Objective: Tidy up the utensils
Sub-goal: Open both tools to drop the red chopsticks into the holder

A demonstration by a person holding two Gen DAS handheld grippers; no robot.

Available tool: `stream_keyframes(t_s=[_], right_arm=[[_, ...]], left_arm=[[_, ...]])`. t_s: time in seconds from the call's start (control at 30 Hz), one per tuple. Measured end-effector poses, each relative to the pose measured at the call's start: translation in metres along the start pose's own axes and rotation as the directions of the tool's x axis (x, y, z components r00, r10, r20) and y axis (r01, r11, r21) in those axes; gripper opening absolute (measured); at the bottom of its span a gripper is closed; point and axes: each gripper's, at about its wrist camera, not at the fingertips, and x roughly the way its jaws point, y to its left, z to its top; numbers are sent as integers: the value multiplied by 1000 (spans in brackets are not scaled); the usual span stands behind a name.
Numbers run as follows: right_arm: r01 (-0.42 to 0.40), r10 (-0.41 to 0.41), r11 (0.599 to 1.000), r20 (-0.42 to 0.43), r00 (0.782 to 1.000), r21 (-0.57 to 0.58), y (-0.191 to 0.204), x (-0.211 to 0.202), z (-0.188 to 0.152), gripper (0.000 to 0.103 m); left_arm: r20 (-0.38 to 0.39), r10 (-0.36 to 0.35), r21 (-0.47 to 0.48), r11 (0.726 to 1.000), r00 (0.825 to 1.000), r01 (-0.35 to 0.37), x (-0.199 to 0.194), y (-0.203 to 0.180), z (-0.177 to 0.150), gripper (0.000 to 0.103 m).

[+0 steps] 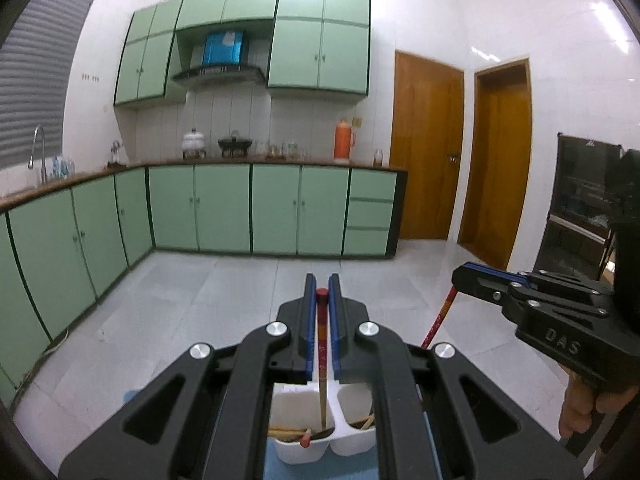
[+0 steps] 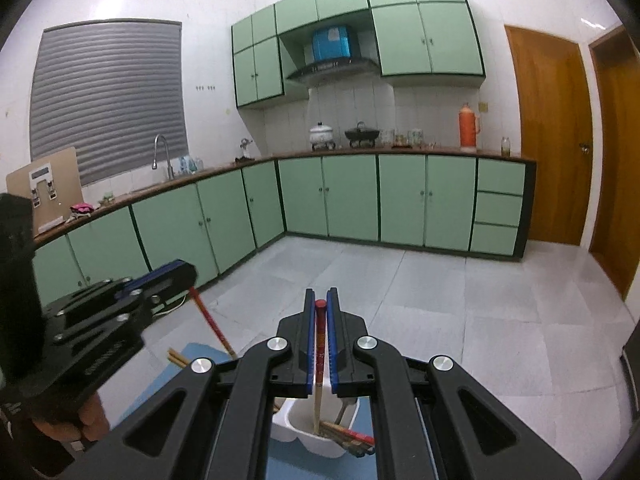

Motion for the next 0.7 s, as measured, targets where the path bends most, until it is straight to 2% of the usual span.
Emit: stream_keyframes(t_s=[0.37,0.4,0.43,0.5,0.53,0.6,0.63,0.7], right_arm=[[-17,19,1000,-119,993,20,-1,23,-41,7],[-17,20,1000,-128,992,21,-1,23,-44,12],[-16,19,1000,-132,991,20,-2,20,-48,14],[0,3,1000,-120,993,24,-4,7,-55,19],[8,-4,999,-106,994,31,-6,0,-56,23],[31,-28,998,-67,997,56,-10,-25,-66,46],[38,-34,997,-59,998,67,-11,-33,-70,48],[50,-45,994,-51,998,93,-15,-52,-83,55]], left_arm=[[-111,-4,-20,1000,994,1,20,22,-33,7],[-115,-3,-21,1000,993,1,19,23,-35,12],[-116,-5,-27,1000,993,2,14,25,-36,28],[-99,-6,-42,999,995,2,0,29,-38,43],[-87,-7,-45,999,996,4,-6,31,-39,43],[-60,-4,-47,999,998,1,-29,36,-44,50],[-53,0,-54,999,999,-3,-41,38,-49,56],[-48,4,-66,998,999,-7,-58,38,-60,63]])
